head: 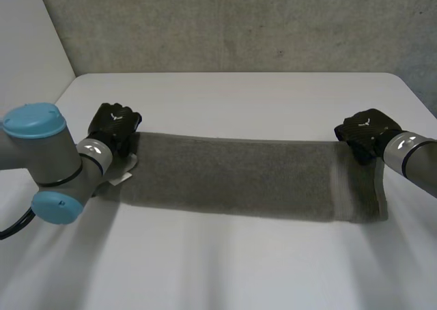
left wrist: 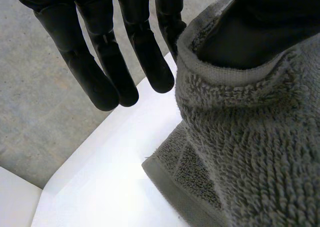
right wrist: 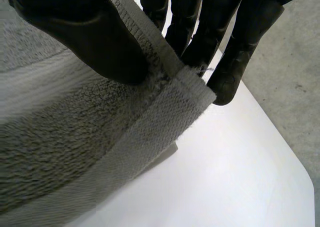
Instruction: Fold the towel.
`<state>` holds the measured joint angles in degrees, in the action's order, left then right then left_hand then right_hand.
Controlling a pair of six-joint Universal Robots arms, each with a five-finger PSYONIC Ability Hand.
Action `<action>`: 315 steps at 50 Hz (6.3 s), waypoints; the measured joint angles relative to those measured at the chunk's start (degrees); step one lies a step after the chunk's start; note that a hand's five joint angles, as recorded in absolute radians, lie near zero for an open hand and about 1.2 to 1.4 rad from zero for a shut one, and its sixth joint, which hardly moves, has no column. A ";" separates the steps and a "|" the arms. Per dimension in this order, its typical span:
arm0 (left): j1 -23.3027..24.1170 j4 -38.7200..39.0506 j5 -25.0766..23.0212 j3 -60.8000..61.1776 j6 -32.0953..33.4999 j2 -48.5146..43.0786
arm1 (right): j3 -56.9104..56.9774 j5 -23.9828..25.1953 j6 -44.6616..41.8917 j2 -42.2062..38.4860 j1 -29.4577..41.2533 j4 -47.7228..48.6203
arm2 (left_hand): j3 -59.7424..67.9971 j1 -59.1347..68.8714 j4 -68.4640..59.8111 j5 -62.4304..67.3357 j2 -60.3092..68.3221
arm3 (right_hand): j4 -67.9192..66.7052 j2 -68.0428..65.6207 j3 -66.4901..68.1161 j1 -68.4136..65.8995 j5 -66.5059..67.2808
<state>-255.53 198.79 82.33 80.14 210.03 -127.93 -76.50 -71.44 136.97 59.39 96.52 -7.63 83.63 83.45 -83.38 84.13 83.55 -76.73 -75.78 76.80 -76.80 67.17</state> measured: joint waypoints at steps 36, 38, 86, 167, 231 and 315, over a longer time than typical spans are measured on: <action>1.00 7.81 5.55 -17.98 -15.04 11.77 | 12.90 -7.69 4.64 10.03 8.41 29.25 | 0.87 0.11 -0.76 0.00 0.59 | 0.00 -0.23 0.00 -0.07 0.00; 0.91 5.06 3.14 -14.07 -14.88 11.88 | 10.72 -5.48 4.59 10.14 8.25 23.90 | 0.81 0.11 -0.77 0.00 0.59 | 0.00 -0.24 0.00 -0.07 0.00; -1.46 14.63 0.08 29.99 3.15 15.82 | -25.17 7.77 -1.80 20.69 -8.79 11.01 | -34.80 -34.05 33.35 -35.86 -34.38 | 0.00 -0.24 -0.03 -0.07 0.00; -2.99 3.16 0.38 -4.30 -3.09 13.43 | 12.65 0.22 1.90 9.10 -3.52 3.77 | 5.14 0.12 -4.01 1.97 3.55 | 0.00 -0.59 -0.03 -0.07 0.01; -8.58 0.05 -13.15 22.07 -9.11 21.51 | -9.05 15.45 0.63 13.30 -12.67 -10.48 | 5.33 0.19 -4.01 2.67 3.55 | 0.00 -0.55 -0.03 -0.08 0.67; -1.45 11.70 -1.53 32.67 -8.35 22.87 | -26.64 6.46 0.11 7.33 -9.38 12.29 | -69.22 -67.47 67.74 -71.07 -68.13 | 30.54 29.14 -30.33 30.48 -30.93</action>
<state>-256.98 210.49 80.80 112.81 201.68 -105.06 -103.14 -64.98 137.08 66.72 87.14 4.67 14.41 15.98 -15.65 13.05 15.42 -46.19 -46.63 46.47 -46.32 36.24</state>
